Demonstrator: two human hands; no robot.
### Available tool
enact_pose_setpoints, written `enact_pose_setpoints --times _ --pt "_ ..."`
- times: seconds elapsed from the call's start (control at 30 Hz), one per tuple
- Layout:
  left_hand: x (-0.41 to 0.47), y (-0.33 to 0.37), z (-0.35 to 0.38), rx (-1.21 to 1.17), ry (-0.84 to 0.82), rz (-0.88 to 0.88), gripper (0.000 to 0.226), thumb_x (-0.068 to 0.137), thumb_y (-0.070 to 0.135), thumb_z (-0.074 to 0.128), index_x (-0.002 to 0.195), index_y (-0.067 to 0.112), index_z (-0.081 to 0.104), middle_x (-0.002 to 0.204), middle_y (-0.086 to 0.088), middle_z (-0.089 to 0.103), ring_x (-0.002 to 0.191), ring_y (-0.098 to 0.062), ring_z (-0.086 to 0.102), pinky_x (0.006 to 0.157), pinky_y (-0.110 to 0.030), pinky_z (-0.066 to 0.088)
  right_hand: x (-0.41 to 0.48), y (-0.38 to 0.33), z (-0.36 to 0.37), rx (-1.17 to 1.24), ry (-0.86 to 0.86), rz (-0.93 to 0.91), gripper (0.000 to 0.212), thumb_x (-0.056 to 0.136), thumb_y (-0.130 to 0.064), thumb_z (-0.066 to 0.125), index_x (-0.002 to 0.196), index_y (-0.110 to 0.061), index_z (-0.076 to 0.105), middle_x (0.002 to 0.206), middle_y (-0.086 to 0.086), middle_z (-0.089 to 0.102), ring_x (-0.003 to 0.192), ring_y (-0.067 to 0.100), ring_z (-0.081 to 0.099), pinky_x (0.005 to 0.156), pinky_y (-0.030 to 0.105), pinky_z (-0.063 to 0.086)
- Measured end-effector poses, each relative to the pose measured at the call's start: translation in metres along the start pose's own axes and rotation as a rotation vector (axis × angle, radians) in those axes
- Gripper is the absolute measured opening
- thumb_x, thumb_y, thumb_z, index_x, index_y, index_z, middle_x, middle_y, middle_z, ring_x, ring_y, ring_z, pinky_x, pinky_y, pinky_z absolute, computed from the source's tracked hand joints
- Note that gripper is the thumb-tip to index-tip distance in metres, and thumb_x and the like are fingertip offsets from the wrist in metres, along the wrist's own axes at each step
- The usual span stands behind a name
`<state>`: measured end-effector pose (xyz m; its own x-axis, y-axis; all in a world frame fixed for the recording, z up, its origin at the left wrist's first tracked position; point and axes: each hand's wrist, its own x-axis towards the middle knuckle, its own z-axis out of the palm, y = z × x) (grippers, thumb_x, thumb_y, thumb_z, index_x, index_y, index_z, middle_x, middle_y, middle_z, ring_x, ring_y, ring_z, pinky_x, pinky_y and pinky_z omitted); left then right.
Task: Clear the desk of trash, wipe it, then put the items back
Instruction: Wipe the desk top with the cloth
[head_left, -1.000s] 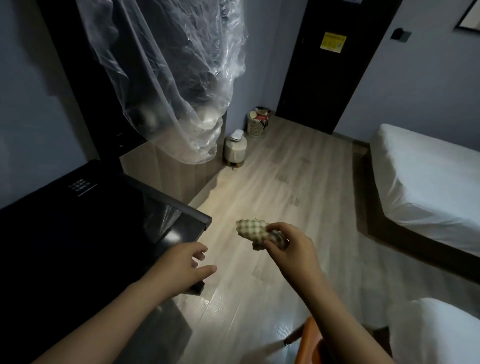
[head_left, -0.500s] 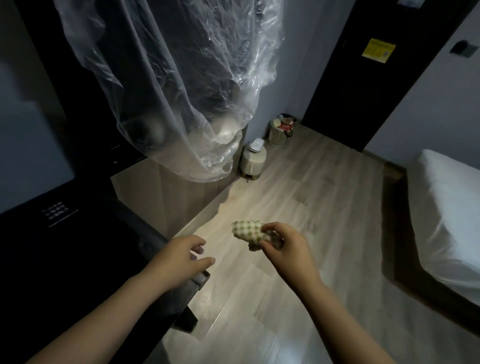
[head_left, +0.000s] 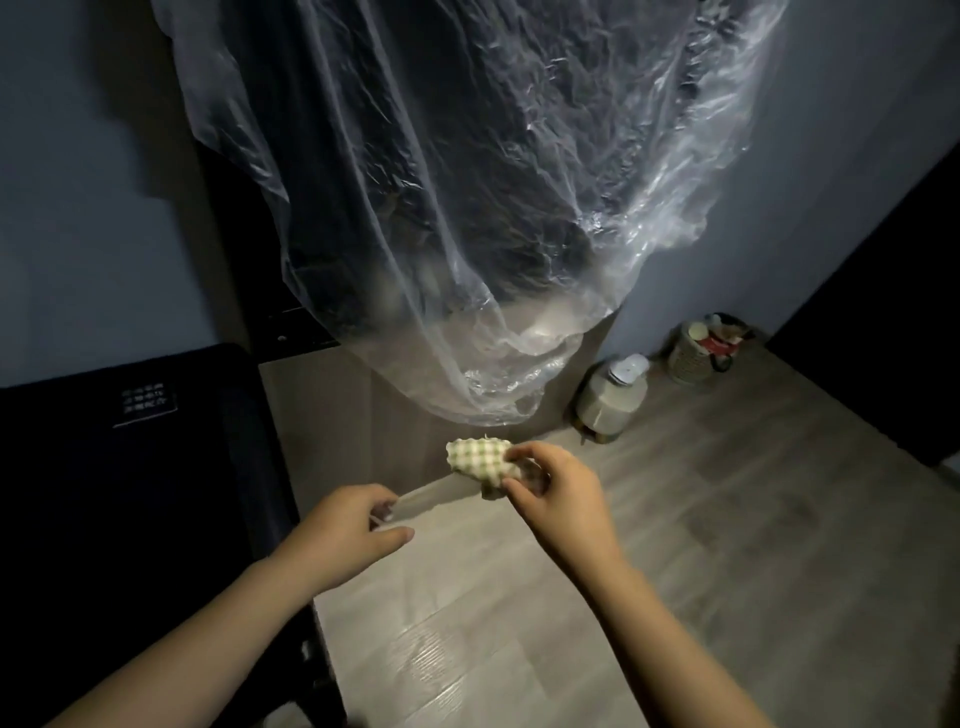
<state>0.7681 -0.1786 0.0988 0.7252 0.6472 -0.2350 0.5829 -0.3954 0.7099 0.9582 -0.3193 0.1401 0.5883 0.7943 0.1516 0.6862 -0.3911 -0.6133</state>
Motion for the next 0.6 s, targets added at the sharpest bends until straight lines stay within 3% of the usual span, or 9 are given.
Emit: enact_pose_setpoints --times 0.1,0.2,0.37,0.6 --pt "0.011 0.017 0.011 0.009 0.069 -0.065 0.025 0.079 0.035 0.075 0.102 0.026 0.066 0.101 0.008 0.066 0.099 -0.010 0.063 0.091 -0.033 0.051 0.035 0.016 -0.007 0.019 -0.083 -0.098 0.025 0.077 -0.021 0.071 0.102 -0.022 0.068 0.098 -0.011 0.065 0.088 0.002 0.057 0.077 0.005 0.040" --pt "0.021 0.026 0.015 0.062 0.109 -0.142 0.038 0.082 0.038 0.071 0.113 0.018 0.066 0.107 0.006 0.065 0.099 -0.010 0.061 0.089 -0.030 0.050 0.064 0.023 -0.002 0.048 -0.158 -0.152 0.024 0.078 -0.022 0.072 0.102 -0.023 0.068 0.101 -0.008 0.067 0.091 0.005 0.060 0.082 0.016 0.046" --pt "0.040 0.016 0.005 0.125 0.151 -0.248 0.044 0.083 0.042 0.068 0.121 0.021 0.062 0.107 0.008 0.062 0.093 -0.005 0.056 0.079 -0.017 0.043 0.113 0.018 0.022 0.058 -0.264 -0.251 0.024 0.080 -0.024 0.070 0.104 -0.023 0.067 0.101 -0.008 0.067 0.092 0.004 0.059 0.082 0.017 0.045" --pt "0.071 -0.019 -0.026 0.063 0.243 -0.404 0.047 0.084 0.040 0.068 0.125 0.019 0.059 0.120 0.002 0.061 0.107 -0.010 0.057 0.090 -0.021 0.046 0.185 -0.009 0.078 0.055 -0.401 -0.368 0.024 0.083 -0.026 0.068 0.106 -0.022 0.066 0.102 -0.006 0.065 0.086 0.002 0.057 0.079 0.014 0.044"
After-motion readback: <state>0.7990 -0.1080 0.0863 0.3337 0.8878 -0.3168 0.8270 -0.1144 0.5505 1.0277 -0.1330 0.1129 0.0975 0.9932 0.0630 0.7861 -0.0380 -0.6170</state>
